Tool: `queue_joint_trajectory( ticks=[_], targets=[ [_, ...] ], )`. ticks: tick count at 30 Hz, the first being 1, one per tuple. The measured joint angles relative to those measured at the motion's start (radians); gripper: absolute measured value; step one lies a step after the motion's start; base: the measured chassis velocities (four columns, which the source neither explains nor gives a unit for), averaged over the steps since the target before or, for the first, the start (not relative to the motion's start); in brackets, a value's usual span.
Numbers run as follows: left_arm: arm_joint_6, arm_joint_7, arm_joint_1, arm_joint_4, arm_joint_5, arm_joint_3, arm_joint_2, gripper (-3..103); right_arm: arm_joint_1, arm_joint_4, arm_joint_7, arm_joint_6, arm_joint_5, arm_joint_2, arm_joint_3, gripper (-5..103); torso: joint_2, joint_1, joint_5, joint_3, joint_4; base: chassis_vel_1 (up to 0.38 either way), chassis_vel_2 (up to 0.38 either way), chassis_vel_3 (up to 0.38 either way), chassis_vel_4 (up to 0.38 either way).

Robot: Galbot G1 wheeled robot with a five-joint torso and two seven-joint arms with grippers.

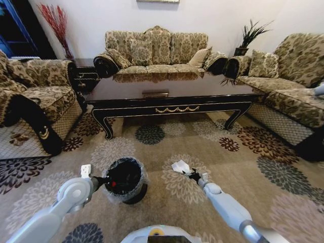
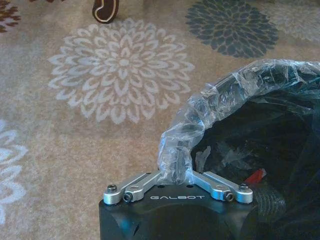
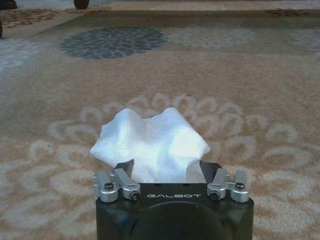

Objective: Move to the front of the table and pick up the trash from the floor, then place it into the trash bin.

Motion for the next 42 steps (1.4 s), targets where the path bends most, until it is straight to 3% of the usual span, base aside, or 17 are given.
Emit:
queue_joint_trajectory(
  ticks=[2, 3, 5, 10, 12, 15, 17, 21, 28, 42],
  targets=[
    [0.0, 0.0, 0.001, -0.002, 0.0, 0.0, 0.0, 0, -0.001, 0.0, 0.0, 0.003, -0.003, 0.001, 0.0, 73, 0.0, 0.0, 0.0, 0.0, -0.0001, 0.0, 0.0, 0.0, 0.0],
    [0.0, -0.001, 0.003, -0.019, -0.016, -0.007, 0.0, 0, -0.012, 0.007, 0.001, 0.019, -0.018, 0.001, 0.0, 62, 0.0, 0.0, 0.0001, 0.0, 0.0, 0.0, 0.0, 0.0, 0.0],
    [0.0, -0.001, 0.003, -0.019, -0.019, -0.008, 0.0, 0, -0.014, 0.008, 0.002, 0.024, -0.026, 0.001, 0.0, 62, 0.0, 0.0, 0.0, 0.0, 0.0, 0.0, 0.0, 0.0, 0.0],
    [0.0, -0.004, 0.008, -0.014, -0.02, -0.014, -0.002, 0, -0.027, 0.015, 0.006, 0.033, -0.037, 0.0, 0.009, 35, 0.0, 0.0, 0.0001, 0.0, 0.0001, 0.0, 0.0, 0.0, 0.0],
    [0.0, -0.004, 0.009, -0.014, -0.02, -0.014, -0.003, 0, -0.029, 0.021, 0.006, 0.033, -0.037, -0.003, 0.011, 35, 0.0, 0.0, 0.0, 0.0, 0.0001, 0.0, 0.0, 0.0, 0.0],
    [0.0, -0.004, 0.009, -0.012, -0.014, -0.008, -0.01, 0, -0.044, 0.049, 0.013, 0.029, -0.036, -0.017, 0.021, 19, 0.0, 0.0, 0.0001, 0.0, 0.0, 0.0, 0.0, 0.0, 0.0],
    [0.0, -0.004, 0.009, -0.011, -0.012, -0.006, -0.011, 0, -0.047, 0.055, 0.014, 0.028, -0.036, -0.021, 0.023, 19, 0.0, 0.0, 0.0, 0.0, 0.0, 0.0, 0.0, 0.0, 0.0],
    [0.0, -0.004, 0.009, -0.011, 0.001, 0.006, -0.019, 0, -0.068, 0.094, 0.023, 0.024, -0.031, -0.041, 0.032, 2, 0.0, 0.0, 0.0001, 0.0, 0.0, 0.0, 0.0, 0.0, 0.0],
    [0.0, -0.003, 0.004, -0.014, 0.009, 0.019, -0.021, 0, -0.096, 0.156, 0.034, 0.014, -0.016, -0.072, 0.045, 0, 0.0, 0.0, 0.0002, 0.0, 0.0, 0.0, 0.0, 0.0, 0.0],
    [0.0, 0.0, -0.058, 0.005, 0.04, 0.09, -0.04, 0, -0.225, 0.527, 0.069, -0.001, 0.039, -0.204, 0.128, 0, 0.0, 0.0, 0.0001, 0.0, -0.0001, 0.0, 0.0, 0.0, 0.0]
  ],
)
